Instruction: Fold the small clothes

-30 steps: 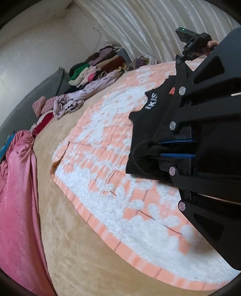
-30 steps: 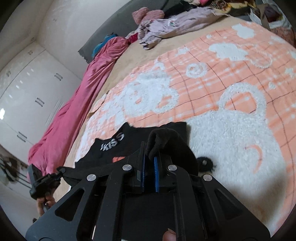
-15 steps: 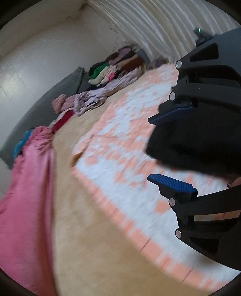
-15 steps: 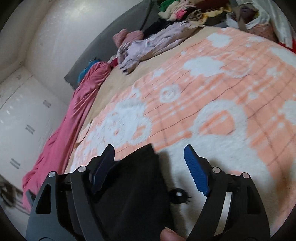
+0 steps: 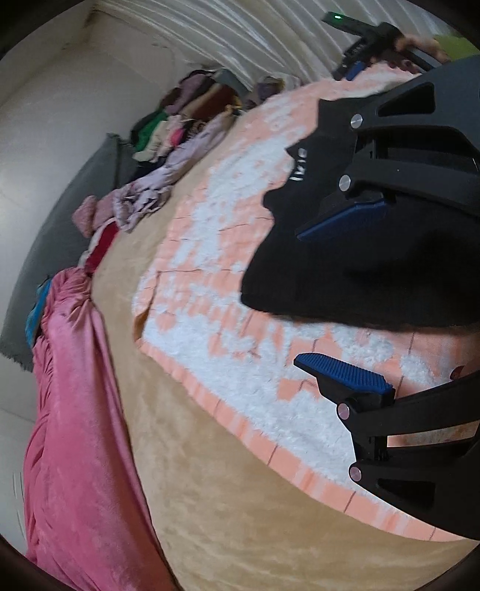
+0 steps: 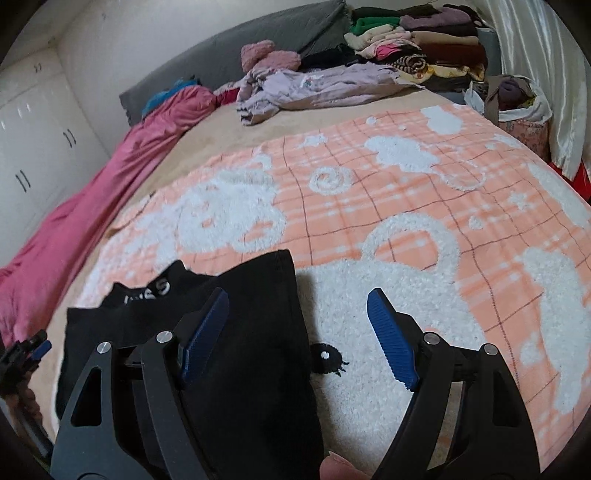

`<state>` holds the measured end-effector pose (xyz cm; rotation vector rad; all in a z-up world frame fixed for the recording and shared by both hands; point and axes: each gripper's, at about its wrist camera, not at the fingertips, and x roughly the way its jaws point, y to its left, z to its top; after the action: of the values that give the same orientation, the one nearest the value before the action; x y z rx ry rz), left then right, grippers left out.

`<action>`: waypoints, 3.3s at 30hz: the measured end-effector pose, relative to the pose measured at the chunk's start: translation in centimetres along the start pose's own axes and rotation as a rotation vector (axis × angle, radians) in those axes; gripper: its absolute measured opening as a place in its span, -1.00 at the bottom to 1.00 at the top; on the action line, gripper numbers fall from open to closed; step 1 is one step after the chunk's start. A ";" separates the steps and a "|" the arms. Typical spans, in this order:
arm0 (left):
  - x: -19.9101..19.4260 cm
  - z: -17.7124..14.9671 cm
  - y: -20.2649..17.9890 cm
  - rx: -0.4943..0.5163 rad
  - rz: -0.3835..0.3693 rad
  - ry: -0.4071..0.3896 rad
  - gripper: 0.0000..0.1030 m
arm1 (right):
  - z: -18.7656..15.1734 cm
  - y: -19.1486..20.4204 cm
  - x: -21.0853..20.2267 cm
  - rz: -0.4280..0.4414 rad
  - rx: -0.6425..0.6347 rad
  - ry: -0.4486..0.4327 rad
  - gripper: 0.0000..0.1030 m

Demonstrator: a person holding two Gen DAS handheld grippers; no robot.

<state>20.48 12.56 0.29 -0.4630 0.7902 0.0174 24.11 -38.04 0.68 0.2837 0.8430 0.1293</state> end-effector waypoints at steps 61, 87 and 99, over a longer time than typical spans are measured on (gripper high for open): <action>0.4 -1.4 -3.3 0.179 0.110 0.006 -0.43 | -0.5 2.4 0.7 -0.106 -0.102 0.015 0.23; -4.8 -2.4 -7.0 0.319 0.035 -0.056 0.84 | -1.7 7.5 -4.7 -0.009 -0.203 -0.098 0.77; -5.7 -1.9 -6.5 0.324 0.063 -0.064 0.86 | -3.5 12.4 -7.7 0.077 -0.313 -0.135 0.79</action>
<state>16.28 6.83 5.61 -0.1303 0.7284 -0.0364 16.41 -27.21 7.72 0.0296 0.6660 0.3077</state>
